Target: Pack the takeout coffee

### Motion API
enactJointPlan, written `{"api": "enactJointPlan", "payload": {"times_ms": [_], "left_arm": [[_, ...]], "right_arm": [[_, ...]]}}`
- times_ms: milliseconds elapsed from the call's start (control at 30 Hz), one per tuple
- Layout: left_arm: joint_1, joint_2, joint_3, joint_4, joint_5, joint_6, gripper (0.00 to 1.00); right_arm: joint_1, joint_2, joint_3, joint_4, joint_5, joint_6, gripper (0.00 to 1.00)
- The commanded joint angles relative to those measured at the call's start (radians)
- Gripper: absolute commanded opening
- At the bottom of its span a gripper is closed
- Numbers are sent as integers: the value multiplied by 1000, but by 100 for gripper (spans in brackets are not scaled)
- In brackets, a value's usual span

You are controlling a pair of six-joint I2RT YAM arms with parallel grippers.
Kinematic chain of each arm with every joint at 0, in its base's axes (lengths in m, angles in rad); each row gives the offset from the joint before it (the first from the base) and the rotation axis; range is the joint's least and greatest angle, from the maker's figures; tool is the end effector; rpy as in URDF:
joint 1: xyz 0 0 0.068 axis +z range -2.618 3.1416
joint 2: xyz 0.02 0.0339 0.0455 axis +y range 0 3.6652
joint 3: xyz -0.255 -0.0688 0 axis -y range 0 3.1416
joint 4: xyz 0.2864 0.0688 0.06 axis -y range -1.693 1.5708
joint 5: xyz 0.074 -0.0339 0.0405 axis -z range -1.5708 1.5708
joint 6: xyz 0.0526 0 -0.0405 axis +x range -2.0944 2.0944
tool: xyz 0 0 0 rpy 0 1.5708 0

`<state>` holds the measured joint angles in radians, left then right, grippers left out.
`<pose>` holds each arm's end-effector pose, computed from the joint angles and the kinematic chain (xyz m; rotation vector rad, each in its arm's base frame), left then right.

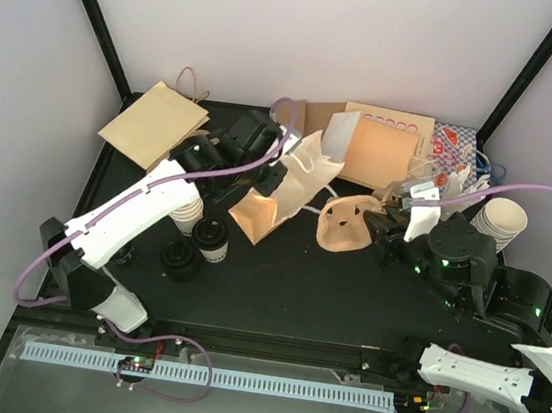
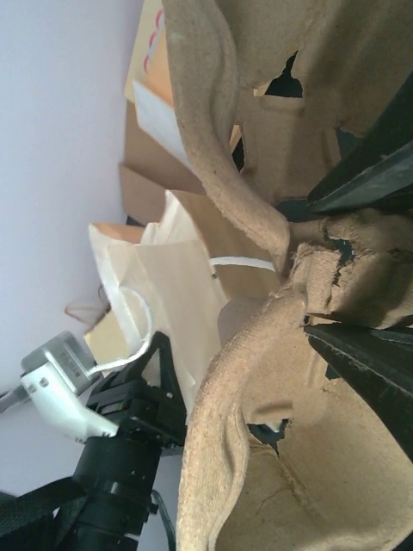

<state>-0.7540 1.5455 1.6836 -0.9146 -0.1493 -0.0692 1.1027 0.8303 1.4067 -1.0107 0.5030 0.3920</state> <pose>0.2815 -0.2536 0.3790 0.7187 2.2356 -0.2330 0.0968 0.1352 0.4576 -0.3791 1.9425 0.4795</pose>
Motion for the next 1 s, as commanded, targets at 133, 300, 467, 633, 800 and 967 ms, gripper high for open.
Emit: {"api": "enactJointPlan", "payload": {"times_ms": [133,300,467,633,800,967], "left_arm": [[-22,-154,-217,106,86,109,2],[-37,-197,-292,130,113,98,2],[-42,-232,-318,150,150,87,2],[-45,-258,-324,172,180,94,1],[-45,-299,-321,180,176,97,1],[-45,-336,-321,198,187,110,2]], "right_arm": [[-5,23,-15,98,-213,-17,35],[-5,30,-17,163,-322,11,34],[-6,27,-54,265,-416,11,33],[-6,14,-93,385,-459,4,34],[-7,-18,-203,591,-515,13,34],[-9,-39,-290,721,-548,11,34]]}}
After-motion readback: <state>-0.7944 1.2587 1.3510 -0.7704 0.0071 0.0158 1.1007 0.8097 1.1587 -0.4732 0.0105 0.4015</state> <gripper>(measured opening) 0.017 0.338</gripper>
